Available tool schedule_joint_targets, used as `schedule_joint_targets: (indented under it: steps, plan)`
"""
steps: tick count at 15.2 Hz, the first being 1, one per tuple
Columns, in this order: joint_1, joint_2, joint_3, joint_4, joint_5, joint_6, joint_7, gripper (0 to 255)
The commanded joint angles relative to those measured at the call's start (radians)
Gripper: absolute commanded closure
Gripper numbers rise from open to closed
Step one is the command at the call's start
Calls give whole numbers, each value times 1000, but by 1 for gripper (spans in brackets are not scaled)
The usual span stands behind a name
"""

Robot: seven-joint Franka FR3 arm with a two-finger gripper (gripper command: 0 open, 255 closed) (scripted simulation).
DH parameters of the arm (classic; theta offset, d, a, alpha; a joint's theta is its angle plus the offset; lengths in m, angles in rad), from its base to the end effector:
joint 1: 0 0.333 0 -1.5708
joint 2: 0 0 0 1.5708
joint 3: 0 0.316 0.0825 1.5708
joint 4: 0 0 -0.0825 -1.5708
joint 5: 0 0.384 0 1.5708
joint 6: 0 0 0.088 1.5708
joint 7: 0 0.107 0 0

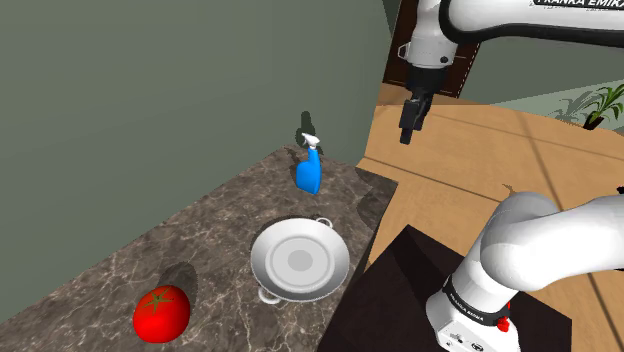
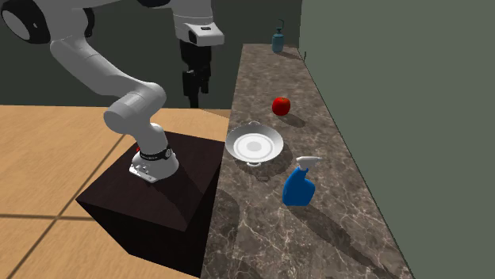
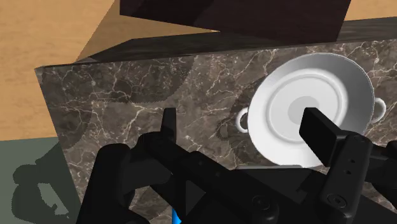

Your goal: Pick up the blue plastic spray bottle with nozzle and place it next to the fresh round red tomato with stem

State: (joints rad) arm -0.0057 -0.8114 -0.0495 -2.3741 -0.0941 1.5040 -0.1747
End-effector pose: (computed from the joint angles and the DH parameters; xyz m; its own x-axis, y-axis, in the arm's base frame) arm 0.2916 -0.0312 0.5838 0.9891 0.1302 -0.0684 0.1335 -0.9899 0.0470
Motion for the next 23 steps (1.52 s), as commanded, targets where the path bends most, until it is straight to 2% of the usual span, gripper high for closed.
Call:
schedule_joint_targets:
  steps: [1, 12, 18, 23]
  plan:
    - [0, 0, 0, 0, 0, 0, 0, 0]
    - [17, 485, -18, 210, 2, 171, -20, 0]
    - [21, 752, -22, 389, 11, 201, -37, 0]
    - [21, 977, -21, 577, 20, 191, -52, 0]
